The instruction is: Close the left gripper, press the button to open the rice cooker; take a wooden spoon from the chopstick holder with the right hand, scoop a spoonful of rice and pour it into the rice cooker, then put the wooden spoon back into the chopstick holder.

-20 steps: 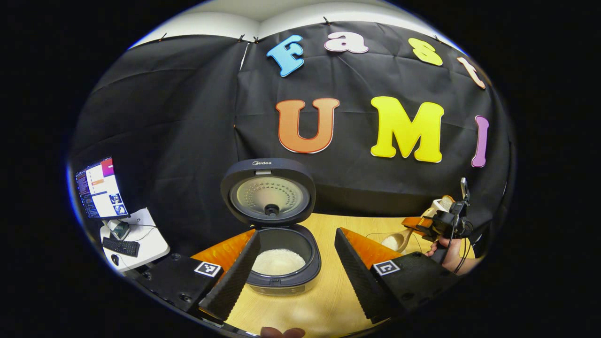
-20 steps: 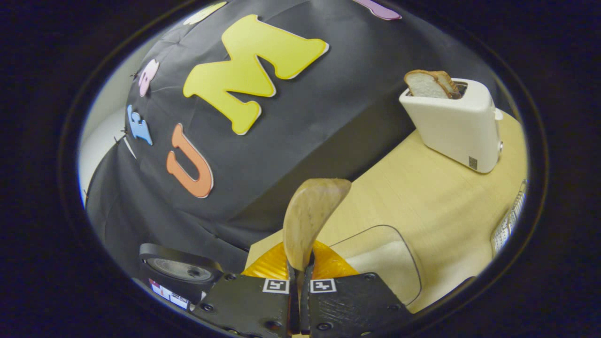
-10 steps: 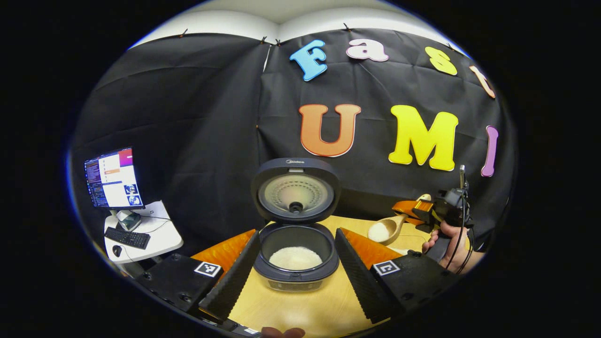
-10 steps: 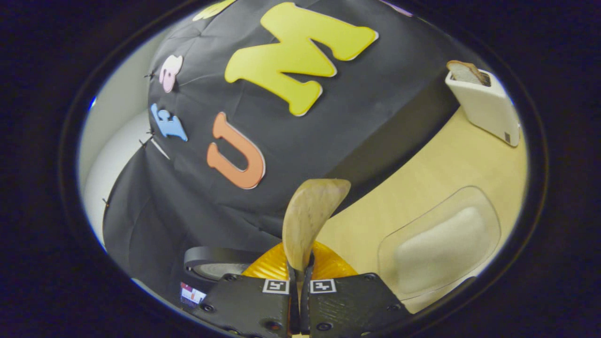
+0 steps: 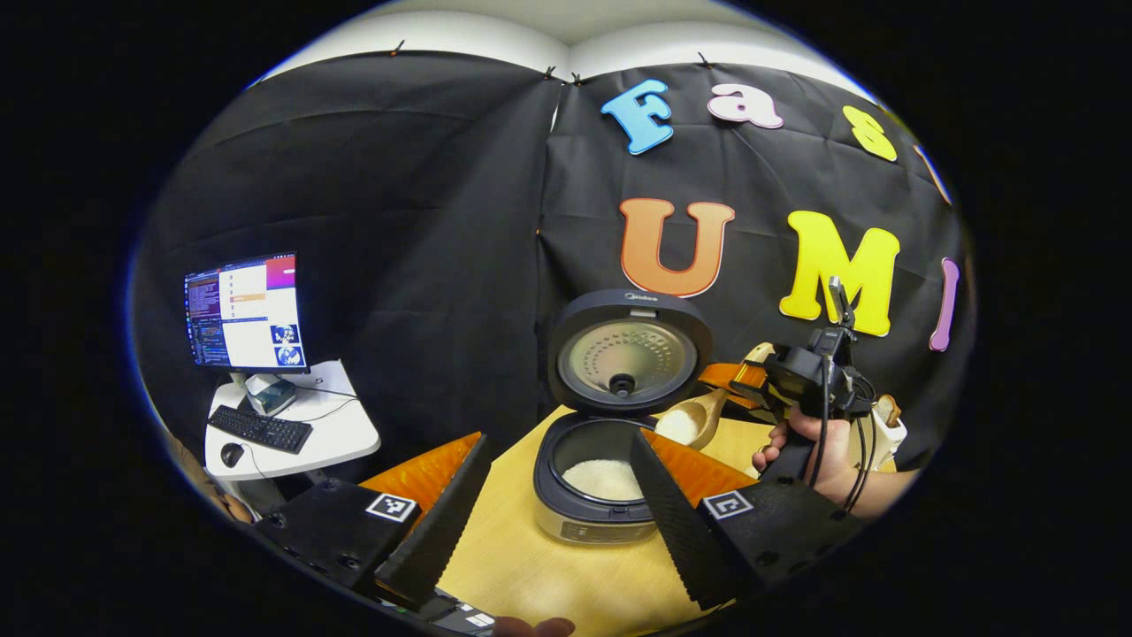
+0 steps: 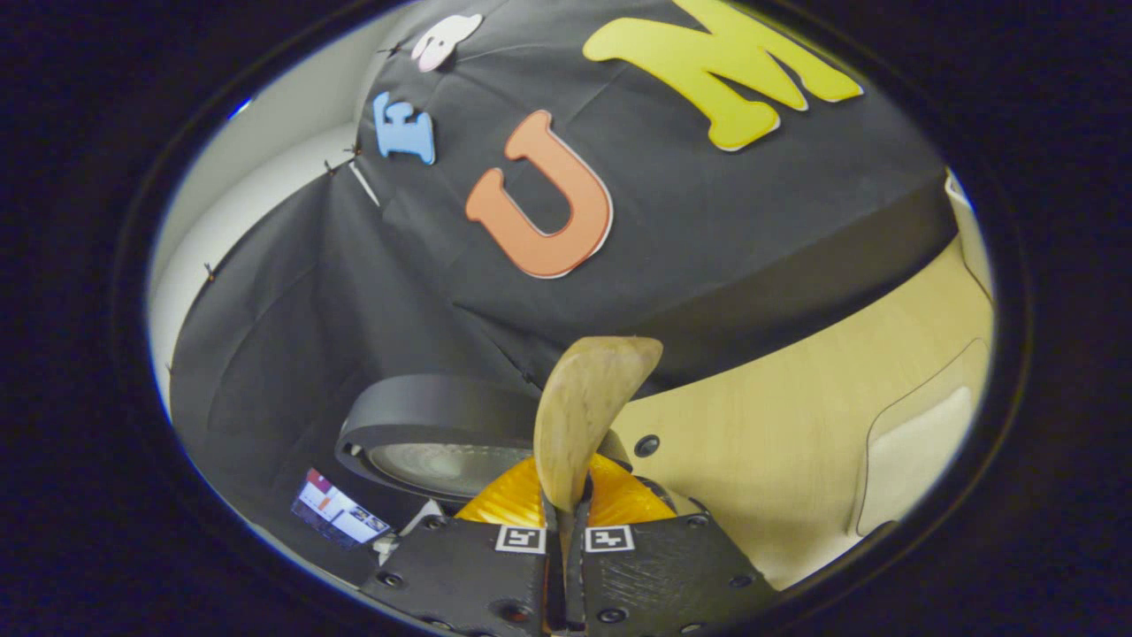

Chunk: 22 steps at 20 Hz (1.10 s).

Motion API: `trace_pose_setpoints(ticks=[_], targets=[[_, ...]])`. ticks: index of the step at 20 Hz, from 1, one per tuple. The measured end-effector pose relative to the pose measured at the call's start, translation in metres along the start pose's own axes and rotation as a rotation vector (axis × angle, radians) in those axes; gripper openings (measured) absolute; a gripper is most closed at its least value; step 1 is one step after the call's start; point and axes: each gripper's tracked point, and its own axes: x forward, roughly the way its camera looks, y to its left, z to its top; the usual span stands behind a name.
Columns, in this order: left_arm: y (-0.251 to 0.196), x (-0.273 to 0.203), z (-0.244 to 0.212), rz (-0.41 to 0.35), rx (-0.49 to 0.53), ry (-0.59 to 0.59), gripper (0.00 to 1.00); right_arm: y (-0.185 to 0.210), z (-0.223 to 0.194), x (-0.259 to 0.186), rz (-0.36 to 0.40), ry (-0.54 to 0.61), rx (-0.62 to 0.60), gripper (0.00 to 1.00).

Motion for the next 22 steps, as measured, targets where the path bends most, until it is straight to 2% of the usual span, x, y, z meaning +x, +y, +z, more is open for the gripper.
trace_pose_setpoints(ticks=[9, 15, 22], targets=[[0.029, 0.007, -0.014, 0.047, -0.094, -0.002, 1.00, 0.022, -0.019, 0.020, -0.060, -0.010, -0.355, 0.01], [0.032, 0.011, -0.019, 0.045, -0.120, -0.002, 1.00, 0.037, -0.029, 0.020, -0.042, -0.032, -0.579, 0.01], [0.028, 0.009, -0.022, 0.030, -0.139, -0.005, 1.00, 0.048, -0.035, 0.016, -0.030, -0.073, -0.747, 0.01]])
